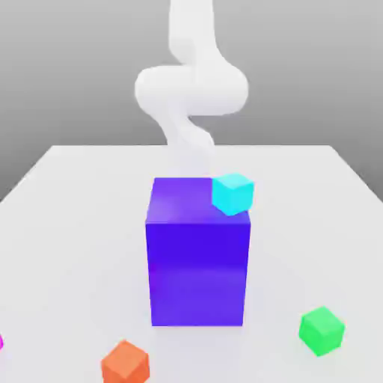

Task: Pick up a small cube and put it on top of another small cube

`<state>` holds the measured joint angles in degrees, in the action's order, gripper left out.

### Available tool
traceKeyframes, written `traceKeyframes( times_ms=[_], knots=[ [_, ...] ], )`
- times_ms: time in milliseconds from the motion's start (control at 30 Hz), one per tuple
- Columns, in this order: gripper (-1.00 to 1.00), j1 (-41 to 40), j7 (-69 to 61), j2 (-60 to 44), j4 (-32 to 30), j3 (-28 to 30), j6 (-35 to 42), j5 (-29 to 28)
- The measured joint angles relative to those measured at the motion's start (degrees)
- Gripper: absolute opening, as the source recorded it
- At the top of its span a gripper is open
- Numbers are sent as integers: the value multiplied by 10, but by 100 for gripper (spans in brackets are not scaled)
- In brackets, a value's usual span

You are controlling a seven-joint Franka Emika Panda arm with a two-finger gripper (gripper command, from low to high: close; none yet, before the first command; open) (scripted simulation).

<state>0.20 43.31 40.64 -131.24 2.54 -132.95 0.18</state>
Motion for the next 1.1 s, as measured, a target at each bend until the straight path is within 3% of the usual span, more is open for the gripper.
traceKeyframes(
  times_ms=[300, 567, 1100],
  knots=[
    [0, 3, -107, -187, 19, 99, -44, 28],
    [0, -19, -229, -355, 37, 171, -79, 91],
    [0, -169, -440, -689, 75, 176, -165, 188]
  ],
)
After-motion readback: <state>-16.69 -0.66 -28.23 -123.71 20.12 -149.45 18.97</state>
